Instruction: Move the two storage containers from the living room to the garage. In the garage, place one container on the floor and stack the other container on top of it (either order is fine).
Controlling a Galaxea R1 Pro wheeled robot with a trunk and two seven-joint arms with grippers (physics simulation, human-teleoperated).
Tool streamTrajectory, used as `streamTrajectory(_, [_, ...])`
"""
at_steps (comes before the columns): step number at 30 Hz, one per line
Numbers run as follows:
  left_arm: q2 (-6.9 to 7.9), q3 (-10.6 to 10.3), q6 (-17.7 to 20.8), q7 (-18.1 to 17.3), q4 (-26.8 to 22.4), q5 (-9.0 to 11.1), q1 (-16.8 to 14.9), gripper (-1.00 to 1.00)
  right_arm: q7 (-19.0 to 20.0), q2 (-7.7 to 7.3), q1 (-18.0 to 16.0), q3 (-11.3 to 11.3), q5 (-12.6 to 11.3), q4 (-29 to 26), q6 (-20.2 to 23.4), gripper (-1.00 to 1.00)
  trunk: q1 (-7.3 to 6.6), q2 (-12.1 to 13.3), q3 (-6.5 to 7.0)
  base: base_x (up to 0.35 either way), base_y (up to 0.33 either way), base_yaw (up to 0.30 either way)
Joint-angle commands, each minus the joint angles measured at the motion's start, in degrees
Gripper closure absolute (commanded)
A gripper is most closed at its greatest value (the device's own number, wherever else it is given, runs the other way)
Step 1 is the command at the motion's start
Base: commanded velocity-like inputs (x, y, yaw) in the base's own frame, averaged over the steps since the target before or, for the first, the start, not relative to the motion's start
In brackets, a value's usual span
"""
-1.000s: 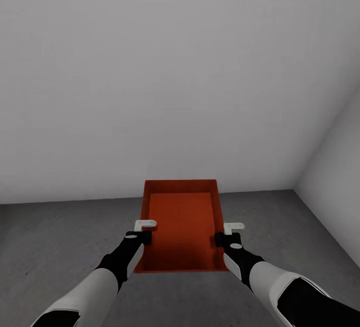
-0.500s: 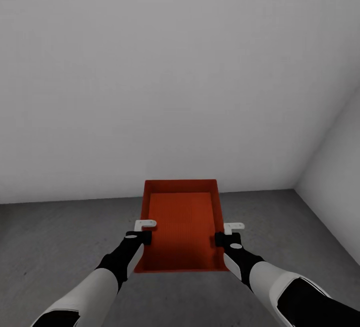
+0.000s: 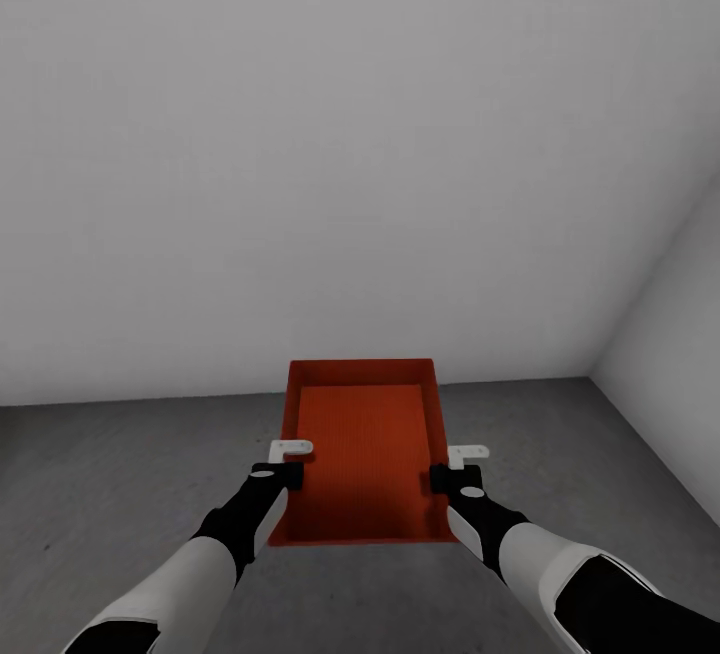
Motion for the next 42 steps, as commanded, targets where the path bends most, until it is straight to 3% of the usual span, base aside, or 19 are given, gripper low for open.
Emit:
streamTrajectory(1, [0.06,-0.74,2.79,0.46,1.37,0.51,0.02,1.00,-0.36,-0.43,-0.10,-0.84,0.22,-0.11,-0.33,1.00,0.23,-0.47,-0.24,0.000,0.000,0.000])
streamTrajectory(13, [0.13,-0.74,2.79,0.46,1.37,0.51,0.02,1.00,-0.38,-0.35,-0.10,-0.88,0.16,-0.11,-0.33,1.00,2.87,-5.28,-2.49,0.000,0.000,0.000])
streamTrajectory(42, [0.13,-0.74,2.79,0.82,1.29,0.51,0.02,1.00,-0.38,-0.34,-0.10,-0.90,0.15,-0.11,-0.33,1.00,9.24,-16.91,-10.25,0.000,0.000,0.033])
